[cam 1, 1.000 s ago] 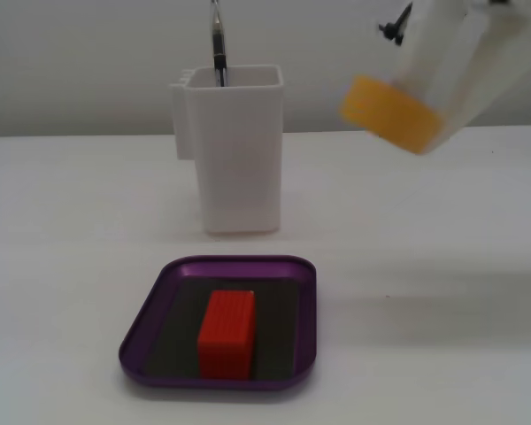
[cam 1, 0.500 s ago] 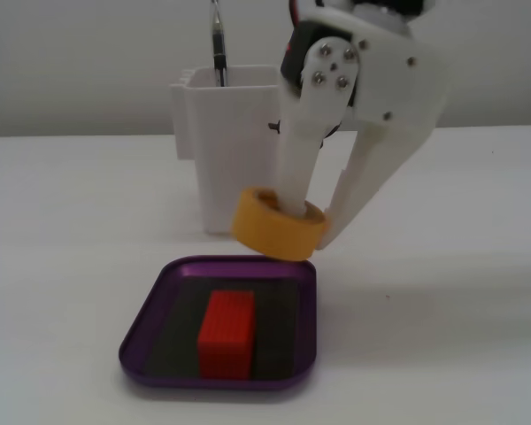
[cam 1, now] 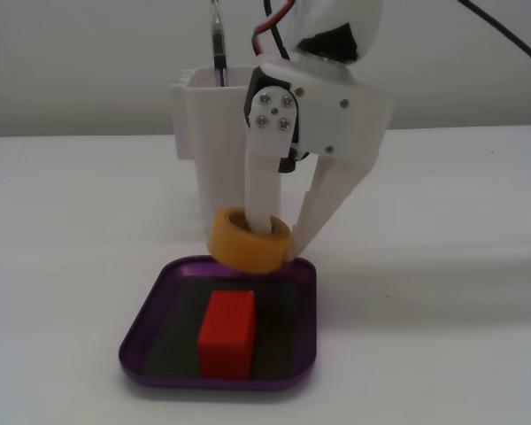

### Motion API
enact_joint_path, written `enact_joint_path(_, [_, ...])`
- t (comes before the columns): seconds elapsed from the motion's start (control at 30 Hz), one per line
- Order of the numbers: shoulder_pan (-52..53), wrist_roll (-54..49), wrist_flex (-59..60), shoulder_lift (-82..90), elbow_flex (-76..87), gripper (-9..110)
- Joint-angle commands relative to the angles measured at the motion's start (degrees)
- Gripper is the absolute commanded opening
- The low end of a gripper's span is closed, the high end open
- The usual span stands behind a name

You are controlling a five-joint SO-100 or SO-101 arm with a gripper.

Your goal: Grab up the yellow tape and put it in the box.

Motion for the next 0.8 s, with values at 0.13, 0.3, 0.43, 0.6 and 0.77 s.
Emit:
enact_joint_path(0.13, [0.1, -0.4, -0.1, 0.5, -2.3, -1])
enact_joint_path(0.3, [0.1, -0.4, 0.0, 0.5, -2.0, 0])
enact_joint_path(0.43, [0.0, -0.3, 0.1, 0.5, -1.9, 4])
enact_joint_path(0.6, [-0.1, 0.0, 2.4, 0.9, -2.5, 7])
enact_joint_path(0.77, [-0.2, -0.3, 8.0, 3.1, -4.5, 8])
